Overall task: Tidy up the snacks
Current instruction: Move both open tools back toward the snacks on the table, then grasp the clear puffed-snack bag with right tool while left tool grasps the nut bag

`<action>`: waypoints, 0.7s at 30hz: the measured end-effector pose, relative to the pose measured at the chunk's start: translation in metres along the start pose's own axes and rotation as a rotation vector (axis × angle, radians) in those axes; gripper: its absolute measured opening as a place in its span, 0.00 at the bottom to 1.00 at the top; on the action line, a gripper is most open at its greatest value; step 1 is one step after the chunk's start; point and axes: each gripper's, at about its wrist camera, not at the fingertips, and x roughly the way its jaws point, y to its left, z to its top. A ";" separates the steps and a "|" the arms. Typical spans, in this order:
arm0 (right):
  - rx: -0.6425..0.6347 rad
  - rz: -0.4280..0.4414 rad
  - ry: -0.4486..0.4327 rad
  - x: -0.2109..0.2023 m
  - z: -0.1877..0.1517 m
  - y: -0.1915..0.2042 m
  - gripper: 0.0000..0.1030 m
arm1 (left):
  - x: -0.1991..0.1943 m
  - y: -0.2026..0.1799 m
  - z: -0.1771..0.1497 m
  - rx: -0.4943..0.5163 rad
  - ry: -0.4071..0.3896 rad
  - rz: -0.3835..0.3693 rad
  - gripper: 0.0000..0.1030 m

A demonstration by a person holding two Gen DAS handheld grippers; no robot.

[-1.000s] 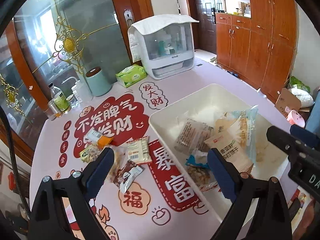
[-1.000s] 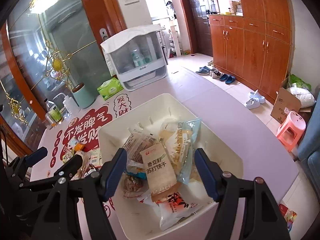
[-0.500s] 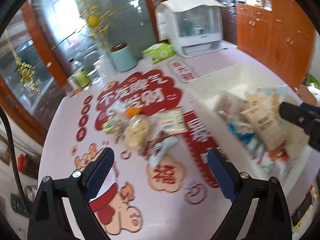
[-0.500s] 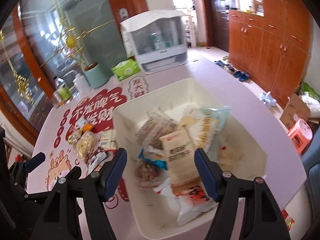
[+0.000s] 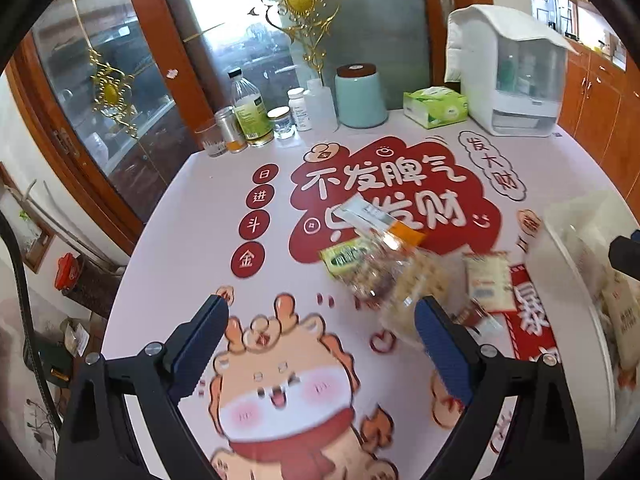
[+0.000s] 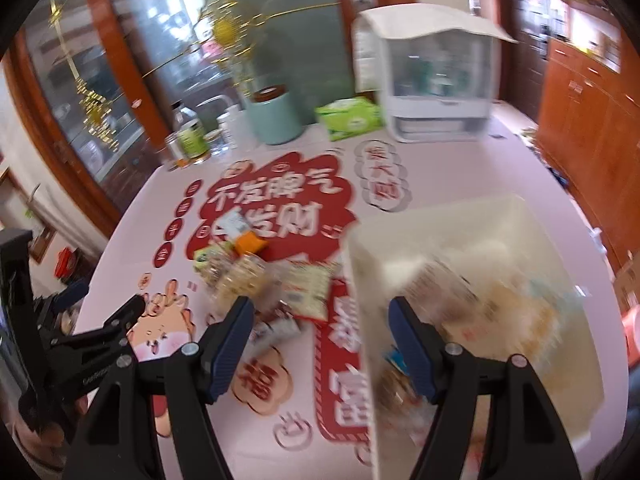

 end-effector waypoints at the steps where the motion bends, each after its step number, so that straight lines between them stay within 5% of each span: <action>1: -0.010 0.013 0.013 0.010 0.010 0.006 0.69 | 0.010 0.002 0.004 0.007 0.008 -0.005 0.91; 8: 0.032 0.046 0.135 0.086 0.048 0.029 0.68 | 0.100 -0.008 0.024 0.109 0.127 -0.107 0.89; 13: 0.082 0.032 0.197 0.128 0.055 0.034 0.68 | 0.151 -0.020 0.025 0.159 0.212 -0.212 0.67; 21: 0.086 0.034 0.264 0.163 0.051 0.041 0.68 | 0.173 -0.043 0.030 0.198 0.213 -0.245 0.67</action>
